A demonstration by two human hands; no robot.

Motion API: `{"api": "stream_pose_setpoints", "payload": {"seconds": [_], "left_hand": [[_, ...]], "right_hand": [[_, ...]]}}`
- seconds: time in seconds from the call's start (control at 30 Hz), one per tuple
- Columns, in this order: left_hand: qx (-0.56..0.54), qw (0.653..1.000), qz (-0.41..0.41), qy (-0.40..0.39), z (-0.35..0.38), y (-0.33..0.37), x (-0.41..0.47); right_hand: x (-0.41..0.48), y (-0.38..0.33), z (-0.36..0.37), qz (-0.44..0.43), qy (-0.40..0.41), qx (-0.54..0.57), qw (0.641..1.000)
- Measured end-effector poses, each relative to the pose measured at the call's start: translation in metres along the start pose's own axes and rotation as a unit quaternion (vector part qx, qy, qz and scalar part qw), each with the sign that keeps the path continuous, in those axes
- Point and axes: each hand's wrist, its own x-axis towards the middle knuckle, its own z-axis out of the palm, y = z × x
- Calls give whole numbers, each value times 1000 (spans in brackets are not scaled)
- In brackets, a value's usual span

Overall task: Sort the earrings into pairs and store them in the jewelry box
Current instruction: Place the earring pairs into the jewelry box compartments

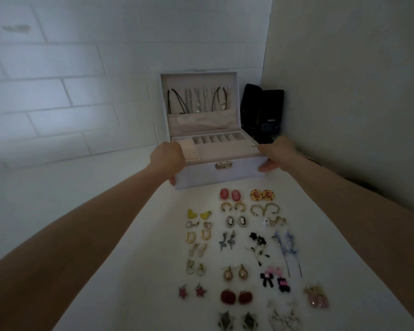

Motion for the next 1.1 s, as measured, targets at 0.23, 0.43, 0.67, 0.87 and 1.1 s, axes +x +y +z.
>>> {"api": "stream_pose_setpoints", "payload": {"seconds": [0.23, 0.43, 0.67, 0.87, 1.1], "left_hand": [[8, 999, 23, 39, 6, 11, -9], [122, 985, 53, 112, 6, 16, -16], [101, 943, 309, 67, 13, 44, -44], [177, 911, 368, 58, 32, 39, -51], [119, 921, 365, 67, 46, 37, -45]], "right_hand": [[-21, 17, -20, 22, 15, 31, 999], [-41, 22, -28, -56, 90, -163, 981], [-75, 7, 0, -273, -19, -283, 919], [-85, 16, 25, -287, -70, -359, 885], [-82, 20, 36, -288, -67, -361, 885]]}}
